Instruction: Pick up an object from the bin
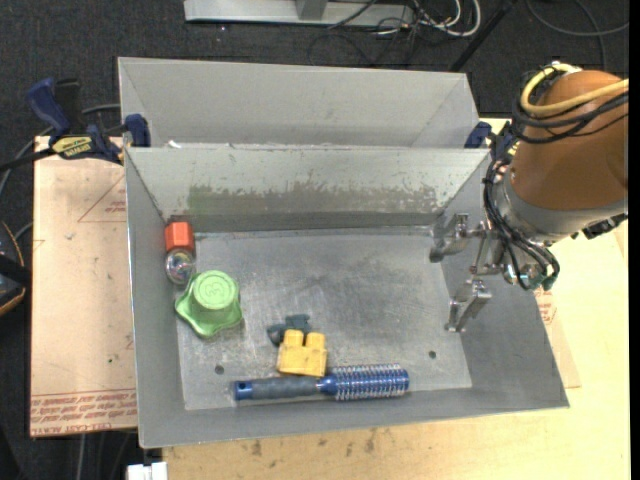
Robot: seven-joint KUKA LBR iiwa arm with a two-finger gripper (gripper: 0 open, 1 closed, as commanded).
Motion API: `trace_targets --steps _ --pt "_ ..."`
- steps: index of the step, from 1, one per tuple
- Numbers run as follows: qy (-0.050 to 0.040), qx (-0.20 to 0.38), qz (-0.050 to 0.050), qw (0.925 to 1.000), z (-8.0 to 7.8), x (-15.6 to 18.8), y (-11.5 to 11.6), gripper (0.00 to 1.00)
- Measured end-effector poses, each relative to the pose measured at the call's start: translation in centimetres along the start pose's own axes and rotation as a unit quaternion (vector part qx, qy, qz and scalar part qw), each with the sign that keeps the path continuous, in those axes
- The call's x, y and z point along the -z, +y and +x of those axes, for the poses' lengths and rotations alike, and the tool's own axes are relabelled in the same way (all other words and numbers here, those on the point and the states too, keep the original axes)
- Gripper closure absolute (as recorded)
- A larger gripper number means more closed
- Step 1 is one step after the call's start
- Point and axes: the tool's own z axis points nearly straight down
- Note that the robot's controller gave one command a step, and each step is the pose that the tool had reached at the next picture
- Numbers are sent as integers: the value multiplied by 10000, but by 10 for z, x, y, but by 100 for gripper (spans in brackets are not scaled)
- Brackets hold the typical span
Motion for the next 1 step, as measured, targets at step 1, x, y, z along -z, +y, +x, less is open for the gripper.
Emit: trace_targets --steps 1 --pt "-11 265 -12 9996 -32 -66 59 0"
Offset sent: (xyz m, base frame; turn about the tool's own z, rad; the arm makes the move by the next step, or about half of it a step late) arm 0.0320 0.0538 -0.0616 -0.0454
